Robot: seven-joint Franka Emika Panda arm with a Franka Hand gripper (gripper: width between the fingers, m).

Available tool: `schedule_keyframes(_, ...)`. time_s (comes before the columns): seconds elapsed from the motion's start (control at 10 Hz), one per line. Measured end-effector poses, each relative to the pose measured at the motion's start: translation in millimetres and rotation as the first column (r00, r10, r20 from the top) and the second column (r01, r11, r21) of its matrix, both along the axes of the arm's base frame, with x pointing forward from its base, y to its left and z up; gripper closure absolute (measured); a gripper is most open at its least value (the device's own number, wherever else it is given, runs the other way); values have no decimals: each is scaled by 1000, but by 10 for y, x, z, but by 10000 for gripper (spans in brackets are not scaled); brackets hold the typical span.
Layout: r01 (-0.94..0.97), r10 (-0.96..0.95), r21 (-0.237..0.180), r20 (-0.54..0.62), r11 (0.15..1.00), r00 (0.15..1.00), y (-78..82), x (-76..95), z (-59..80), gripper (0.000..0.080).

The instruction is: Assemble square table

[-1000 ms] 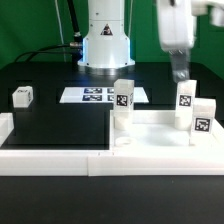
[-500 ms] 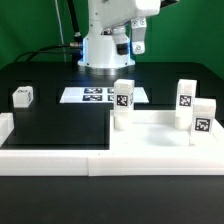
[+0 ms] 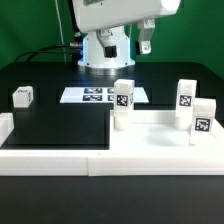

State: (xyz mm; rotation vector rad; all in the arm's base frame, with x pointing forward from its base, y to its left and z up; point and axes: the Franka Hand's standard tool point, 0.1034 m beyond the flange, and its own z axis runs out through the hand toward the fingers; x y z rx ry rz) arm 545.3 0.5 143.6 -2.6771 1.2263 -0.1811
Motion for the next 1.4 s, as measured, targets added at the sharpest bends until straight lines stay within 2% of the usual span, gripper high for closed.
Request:
schedule_keyframes(0.1,-130,131,-49,36,990,991,-165,-111,-54,150)
schedule_keyframes(0.3,-327,334,-129,39,936,942,-577,-459,-207,150)
schedule_keyframes(0.4,-431,443,-177,35,885,896,-880,-615,-306,150)
schedule_keyframes(0.5,-534,548,-197,16,822,837,-1177,-761,-427,150)
schedule_keyframes(0.6,-604,615,-194,-3,773,788,-1400,-855,-542,150)
schedule_keyframes(0.8,-737,745,-212,-60,641,665,-1828,-915,-785,150)
schedule_keyframes(1.0,-763,770,-280,-113,582,628,-1984,-974,-864,150)
schedule_keyframes(1.1,-762,765,-260,-112,593,634,-1945,-977,-883,150)
schedule_keyframes(1.2,-764,767,-262,-114,590,632,-1958,-978,-881,150)
schedule_keyframes(1.3,-755,755,-241,-111,610,646,-1923,-978,-896,150)
schedule_keyframes(1.4,-765,756,-140,-124,628,643,-1812,-1008,-950,150)
